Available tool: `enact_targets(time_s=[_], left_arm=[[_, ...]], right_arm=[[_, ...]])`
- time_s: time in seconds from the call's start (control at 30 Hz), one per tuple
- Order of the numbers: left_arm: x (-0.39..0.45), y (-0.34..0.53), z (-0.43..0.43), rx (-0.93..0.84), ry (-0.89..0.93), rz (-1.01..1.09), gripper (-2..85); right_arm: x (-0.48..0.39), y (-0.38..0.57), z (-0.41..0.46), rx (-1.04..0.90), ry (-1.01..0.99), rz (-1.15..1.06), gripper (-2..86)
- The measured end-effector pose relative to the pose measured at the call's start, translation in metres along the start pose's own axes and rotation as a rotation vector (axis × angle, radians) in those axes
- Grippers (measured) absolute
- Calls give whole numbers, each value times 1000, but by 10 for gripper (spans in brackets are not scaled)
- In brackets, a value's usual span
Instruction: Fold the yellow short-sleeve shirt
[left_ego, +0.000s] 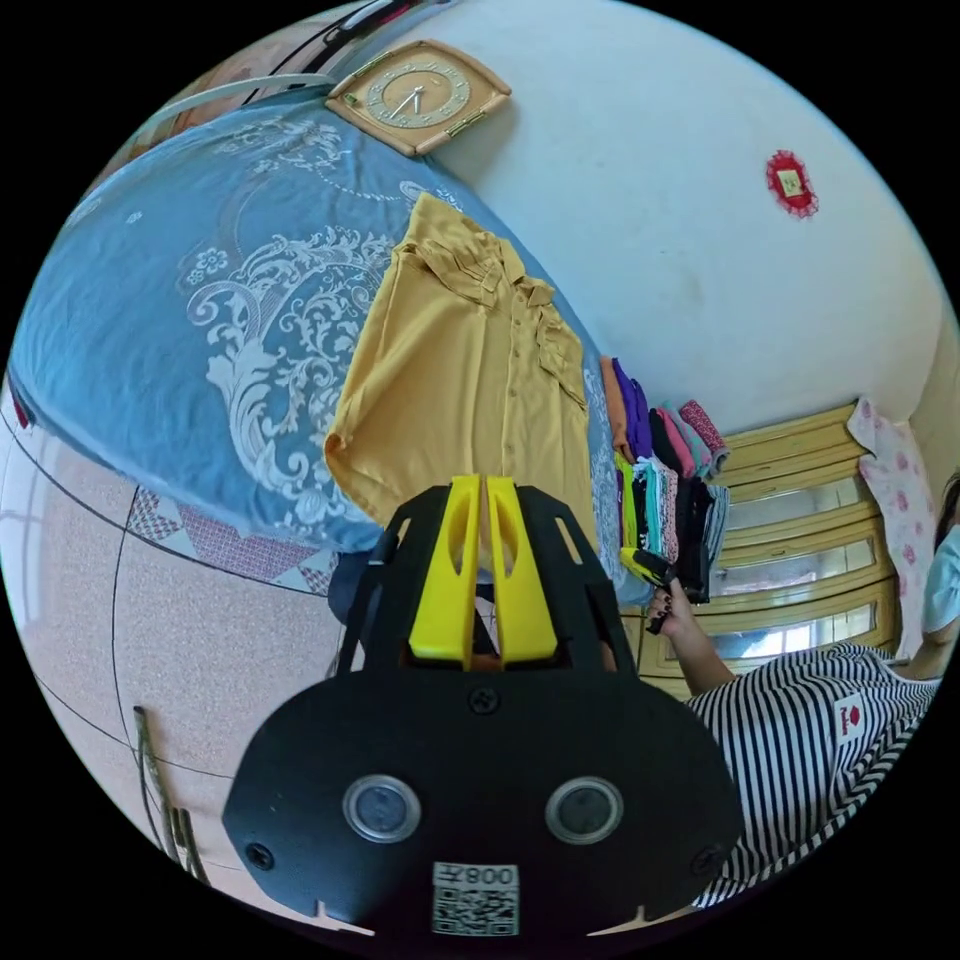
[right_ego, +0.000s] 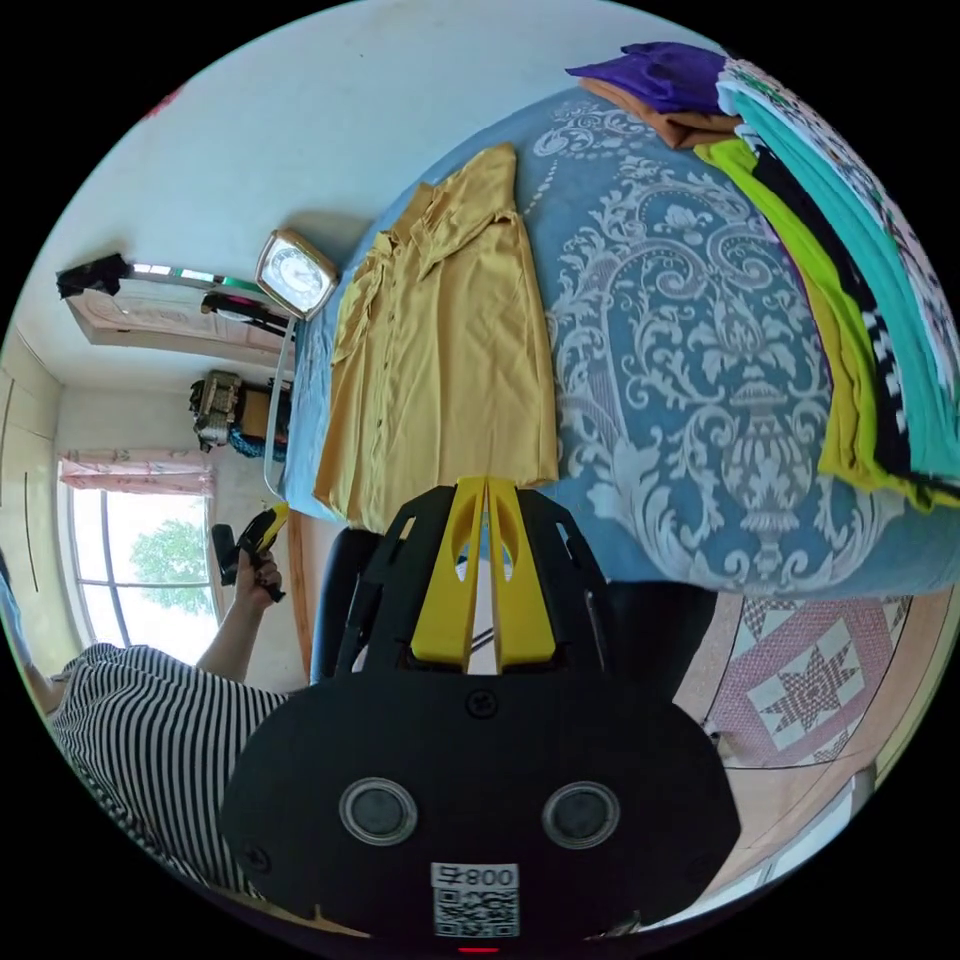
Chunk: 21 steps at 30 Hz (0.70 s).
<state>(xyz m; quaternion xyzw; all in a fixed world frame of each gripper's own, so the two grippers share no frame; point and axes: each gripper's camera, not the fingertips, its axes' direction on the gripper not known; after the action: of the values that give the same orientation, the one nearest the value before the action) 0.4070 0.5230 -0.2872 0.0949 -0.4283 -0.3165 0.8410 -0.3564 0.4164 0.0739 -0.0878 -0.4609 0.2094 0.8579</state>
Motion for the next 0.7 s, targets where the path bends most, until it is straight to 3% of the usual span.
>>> enact_targets(time_s=[0.3, 0.7], left_arm=[[-52, 67, 11, 1, 21, -93, 60], [-66, 37, 43, -72, -136, -112, 102]], right_arm=[[-2, 83, -9, -9, -56, 53, 3], [-51, 87, -42, 22, 8, 57, 25]])
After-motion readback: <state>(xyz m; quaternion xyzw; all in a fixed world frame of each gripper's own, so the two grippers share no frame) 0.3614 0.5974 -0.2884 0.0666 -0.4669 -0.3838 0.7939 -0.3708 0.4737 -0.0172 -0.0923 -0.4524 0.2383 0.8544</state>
